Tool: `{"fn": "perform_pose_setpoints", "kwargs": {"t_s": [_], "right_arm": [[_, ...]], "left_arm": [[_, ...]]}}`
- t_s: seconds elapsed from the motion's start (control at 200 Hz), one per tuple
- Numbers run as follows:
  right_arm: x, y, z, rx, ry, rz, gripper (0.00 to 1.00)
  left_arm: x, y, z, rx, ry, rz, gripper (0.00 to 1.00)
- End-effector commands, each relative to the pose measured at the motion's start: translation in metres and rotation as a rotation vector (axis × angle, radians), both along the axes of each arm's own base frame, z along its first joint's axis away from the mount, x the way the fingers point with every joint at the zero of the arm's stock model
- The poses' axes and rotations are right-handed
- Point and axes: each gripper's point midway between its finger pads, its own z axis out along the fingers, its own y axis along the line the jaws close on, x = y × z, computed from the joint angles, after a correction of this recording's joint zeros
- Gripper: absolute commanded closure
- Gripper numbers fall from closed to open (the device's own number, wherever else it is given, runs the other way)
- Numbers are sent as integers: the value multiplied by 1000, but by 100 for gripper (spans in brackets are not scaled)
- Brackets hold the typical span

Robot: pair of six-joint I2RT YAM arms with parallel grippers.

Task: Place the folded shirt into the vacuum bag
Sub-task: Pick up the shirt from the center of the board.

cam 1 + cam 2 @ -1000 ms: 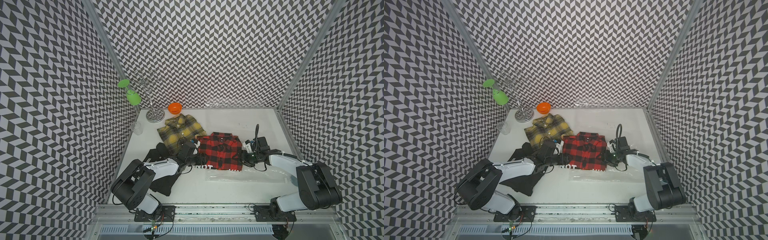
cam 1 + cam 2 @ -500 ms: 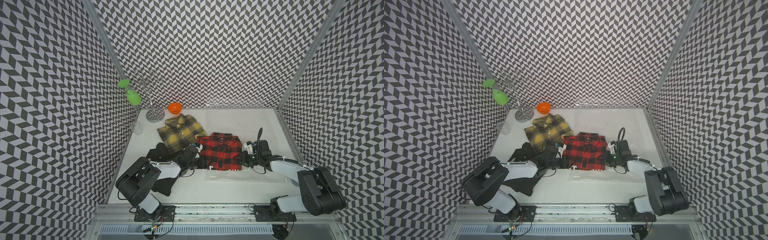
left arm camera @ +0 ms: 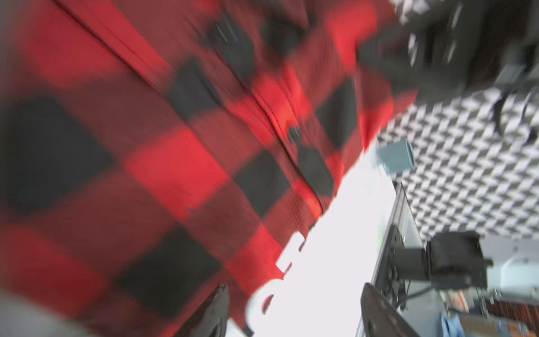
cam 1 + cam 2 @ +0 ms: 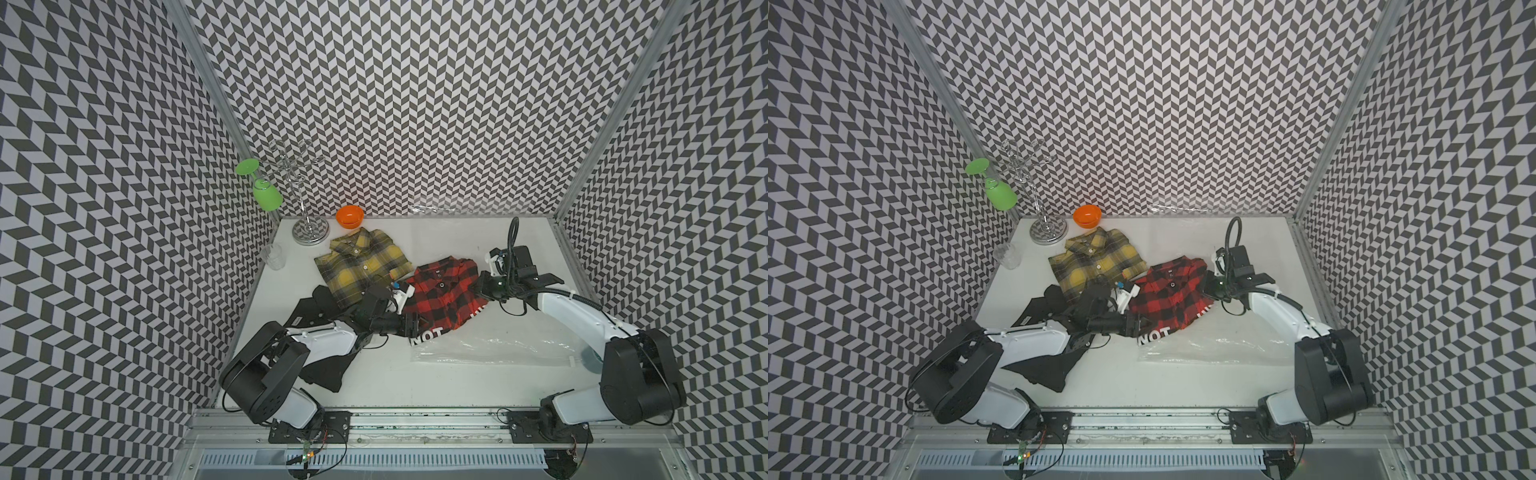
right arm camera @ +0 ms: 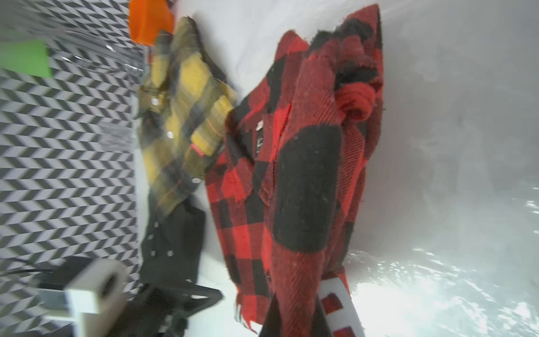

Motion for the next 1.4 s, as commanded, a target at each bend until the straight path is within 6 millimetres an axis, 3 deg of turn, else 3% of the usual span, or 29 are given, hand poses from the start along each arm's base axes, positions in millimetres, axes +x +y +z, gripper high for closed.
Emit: {"fn": "perform_pose_setpoints", "kwargs": {"t_s": [0.0, 0.13, 0.205, 0.376, 0.621, 0.731, 0.836, 0.961, 1.127, 1.202, 1.397], "right_arm": [[2, -16, -10, -206, -6, -14, 92], [7, -7, -5, -350, -52, 5, 92], [7, 4, -3, -377, -72, 28, 92], [7, 16, 11, -436, -135, 48, 92], [0, 69, 34, -362, -221, 141, 92], [-13, 102, 22, -293, -193, 210, 92], [-28, 126, 0, -210, -133, 268, 92], [-40, 125, -33, -196, -69, 286, 92], [-50, 121, -55, -224, -32, 333, 89], [-51, 119, -59, -246, -31, 350, 79], [-58, 122, -75, -349, -22, 430, 22]], "left_arm": [[23, 36, 0, 65, 43, 139, 30], [26, 47, -23, 153, 75, 189, 33], [24, 43, -34, 147, 105, 189, 35], [24, 29, -37, 147, 98, 166, 45], [14, 2, -62, 155, 132, 103, 55], [11, -11, -63, 149, 131, 74, 55], [11, -11, -59, 143, 123, 74, 55], [14, 2, -55, 149, 119, 102, 55], [24, 33, -40, 143, 96, 179, 54], [32, 49, -34, 147, 86, 227, 54], [43, 85, -17, 148, 67, 334, 53]]}}
